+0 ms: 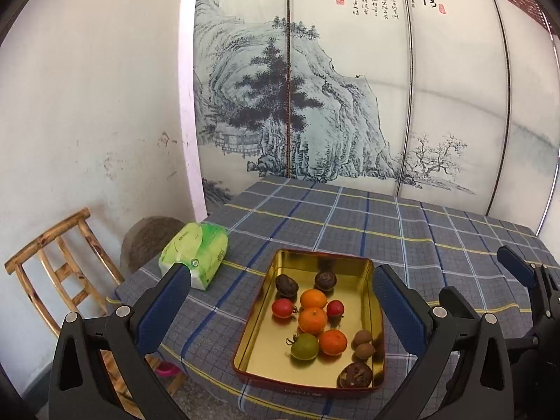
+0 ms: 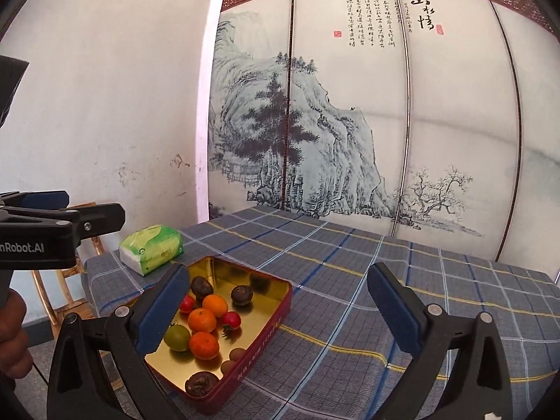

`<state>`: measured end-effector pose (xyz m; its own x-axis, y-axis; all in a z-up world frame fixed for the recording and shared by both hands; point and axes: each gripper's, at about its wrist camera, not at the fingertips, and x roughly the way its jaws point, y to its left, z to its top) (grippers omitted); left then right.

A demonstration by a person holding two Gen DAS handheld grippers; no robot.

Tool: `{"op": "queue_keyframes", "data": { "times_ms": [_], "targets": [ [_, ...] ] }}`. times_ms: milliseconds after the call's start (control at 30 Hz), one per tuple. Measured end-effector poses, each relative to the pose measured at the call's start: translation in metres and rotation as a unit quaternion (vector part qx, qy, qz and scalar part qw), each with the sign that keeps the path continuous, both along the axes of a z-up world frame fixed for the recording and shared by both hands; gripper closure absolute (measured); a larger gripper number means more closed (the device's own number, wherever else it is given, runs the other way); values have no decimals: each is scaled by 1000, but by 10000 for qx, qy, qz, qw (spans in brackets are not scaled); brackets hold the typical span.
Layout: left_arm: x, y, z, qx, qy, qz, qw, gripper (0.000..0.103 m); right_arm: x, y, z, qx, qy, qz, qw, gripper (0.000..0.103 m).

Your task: Organize fruits

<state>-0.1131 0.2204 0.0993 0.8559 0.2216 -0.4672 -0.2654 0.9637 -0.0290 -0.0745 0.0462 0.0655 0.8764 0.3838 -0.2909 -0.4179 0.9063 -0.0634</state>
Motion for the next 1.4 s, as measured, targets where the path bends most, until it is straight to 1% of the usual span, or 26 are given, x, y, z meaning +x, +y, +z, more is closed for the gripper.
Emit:
{"op": "queue_keyframes", "data": {
  "times_ms": [200,400,833,1000,1400],
  "targets": [
    [3,-1,-6,-4,134,26,9999,0,-3,5,0,-130,-37,28,9999,2],
    [1,-1,-10,83,228,43,9997,0,-5,7,1,-153,-92,40,9998,1],
    [-7,2,-12,121,202,122,9996,0,-15,14,10,-185,-224,76,9996,1],
    [-12,4,-15,102,222,145,9996,0,-16,17,11,-207,-231,90,9995,1],
    [-8,4,-16,70,306,186,9993,0,-15,16,10,-196,-188,79,9996,1]
  ]
}}
